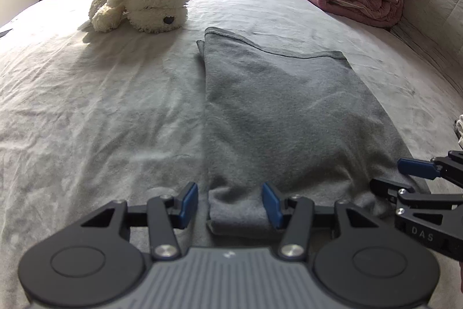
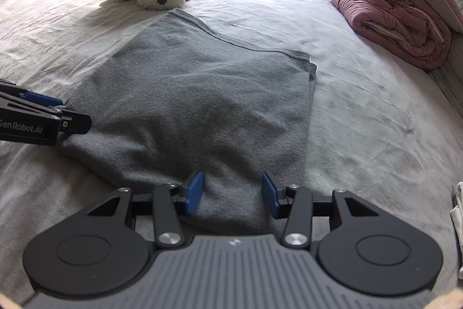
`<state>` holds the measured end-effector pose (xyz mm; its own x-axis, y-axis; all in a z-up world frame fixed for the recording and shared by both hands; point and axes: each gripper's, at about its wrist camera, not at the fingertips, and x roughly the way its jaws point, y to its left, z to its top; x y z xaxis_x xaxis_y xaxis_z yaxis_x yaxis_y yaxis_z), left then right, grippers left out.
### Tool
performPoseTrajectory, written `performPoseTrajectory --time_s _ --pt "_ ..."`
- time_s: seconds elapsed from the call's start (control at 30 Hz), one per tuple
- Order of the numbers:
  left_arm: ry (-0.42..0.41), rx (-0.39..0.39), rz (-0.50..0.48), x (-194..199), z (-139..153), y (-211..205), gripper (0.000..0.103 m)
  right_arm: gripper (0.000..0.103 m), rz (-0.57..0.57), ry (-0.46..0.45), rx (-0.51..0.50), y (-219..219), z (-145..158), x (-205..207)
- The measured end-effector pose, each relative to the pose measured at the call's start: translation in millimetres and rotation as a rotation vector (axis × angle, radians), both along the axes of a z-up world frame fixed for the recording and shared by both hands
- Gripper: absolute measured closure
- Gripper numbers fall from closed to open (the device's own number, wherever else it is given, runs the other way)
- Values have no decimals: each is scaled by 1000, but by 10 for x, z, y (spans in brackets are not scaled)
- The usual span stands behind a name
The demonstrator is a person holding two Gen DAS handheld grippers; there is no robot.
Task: Fold clothes
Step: 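Open both grippers and smooth the folded grey rectangle flat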
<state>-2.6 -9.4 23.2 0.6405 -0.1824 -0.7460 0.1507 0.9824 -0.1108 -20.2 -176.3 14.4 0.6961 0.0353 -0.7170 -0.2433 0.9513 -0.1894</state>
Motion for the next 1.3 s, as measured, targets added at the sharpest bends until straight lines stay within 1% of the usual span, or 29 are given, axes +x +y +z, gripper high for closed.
performPoseTrajectory --time_s 0.17,0.27,0.3,0.33,0.43,0.67,0.8,0.87,0.9,1.0,1.07,1.1,1.13,1.2,1.23,1.3 --pt "-2 6 6 -13 -4 102 51 54 1 -5 27 -180 3 -68" --pt "-3 7 9 -24 -3 157 51 51 2 3 49 -301 14 -84" --pt "-5 8 8 -32 -5 171 51 46 -3 6 53 -332 12 -85" --pt "-7 11 5 -41 -7 177 51 44 -8 9 57 -362 9 -86" --pt "-12 24 4 -66 -4 207 51 44 -22 23 89 -454 14 -83" --pt "-5 2 11 -84 26 306 51 44 -58 50 140 -557 69 -75" --pt "1 -18 26 -106 96 368 51 44 -71 45 111 -555 115 -89" --pt "1 -32 37 -119 133 412 52 44 -110 35 46 -575 123 -96" --pt "-5 -33 44 -123 149 428 53 44 -119 35 37 -607 123 -96" --pt "-21 -38 37 -142 191 419 53 44 -128 29 55 -640 127 -110" --pt "-30 -45 19 -165 220 375 54 48 -110 14 67 -602 148 -135" --pt "-38 -48 9 -182 234 345 54 52 -96 7 77 -575 164 -150" --pt "-47 -51 -2 -200 248 314 54 59 -82 0 86 -549 180 -166" --pt "-70 -48 -37 -252 262 226 55 66 -49 -5 108 -473 212 -170" --pt "-80 -47 -50 -274 262 190 55 73 -35 -6 119 -444 220 -174" --pt "-85 -53 -85 -311 242 112 55 81 -3 5 135 -357 195 -187"
